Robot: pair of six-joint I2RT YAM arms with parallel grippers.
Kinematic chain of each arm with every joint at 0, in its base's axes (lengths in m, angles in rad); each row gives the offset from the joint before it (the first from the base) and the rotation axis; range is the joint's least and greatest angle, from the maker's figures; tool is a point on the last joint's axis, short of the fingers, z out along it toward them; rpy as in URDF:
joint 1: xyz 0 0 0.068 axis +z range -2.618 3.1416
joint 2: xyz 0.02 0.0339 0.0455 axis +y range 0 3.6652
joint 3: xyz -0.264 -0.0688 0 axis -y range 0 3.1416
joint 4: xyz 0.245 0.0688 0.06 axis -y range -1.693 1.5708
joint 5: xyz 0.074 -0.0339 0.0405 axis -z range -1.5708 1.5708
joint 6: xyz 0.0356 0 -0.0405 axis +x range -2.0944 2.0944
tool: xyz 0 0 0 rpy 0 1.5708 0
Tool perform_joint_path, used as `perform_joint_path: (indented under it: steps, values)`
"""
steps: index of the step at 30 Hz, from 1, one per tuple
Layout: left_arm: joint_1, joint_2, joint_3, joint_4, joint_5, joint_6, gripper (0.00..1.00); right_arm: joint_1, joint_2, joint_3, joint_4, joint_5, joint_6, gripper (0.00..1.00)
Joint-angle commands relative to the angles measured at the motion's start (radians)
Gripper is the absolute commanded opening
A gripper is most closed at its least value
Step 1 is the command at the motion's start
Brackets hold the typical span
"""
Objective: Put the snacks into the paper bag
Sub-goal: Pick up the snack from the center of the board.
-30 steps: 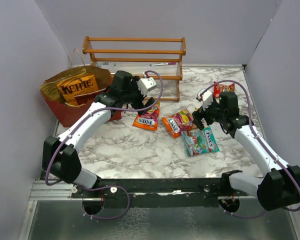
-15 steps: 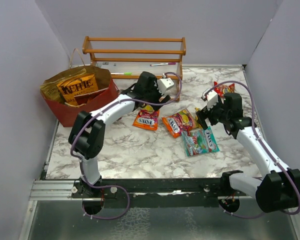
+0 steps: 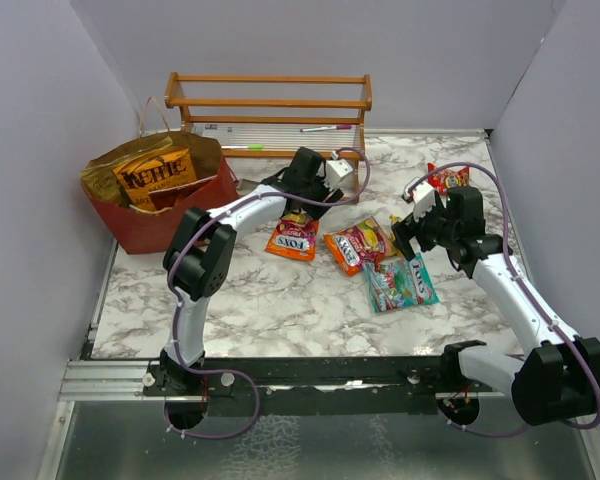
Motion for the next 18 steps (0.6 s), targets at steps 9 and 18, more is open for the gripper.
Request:
perform_joint_path:
  steps: [9, 18]
  values:
    - [-0.027, 0.074, 0.002, -0.039, -0.002, 0.01, 0.5, -0.003, -0.006, -0.008, 0.015, -0.023, -0.012, 0.88]
    - [-0.04, 0.072, 0.038, -0.132, 0.033, 0.084, 0.21, -0.003, 0.001, -0.008, 0.011, -0.024, -0.014, 0.88]
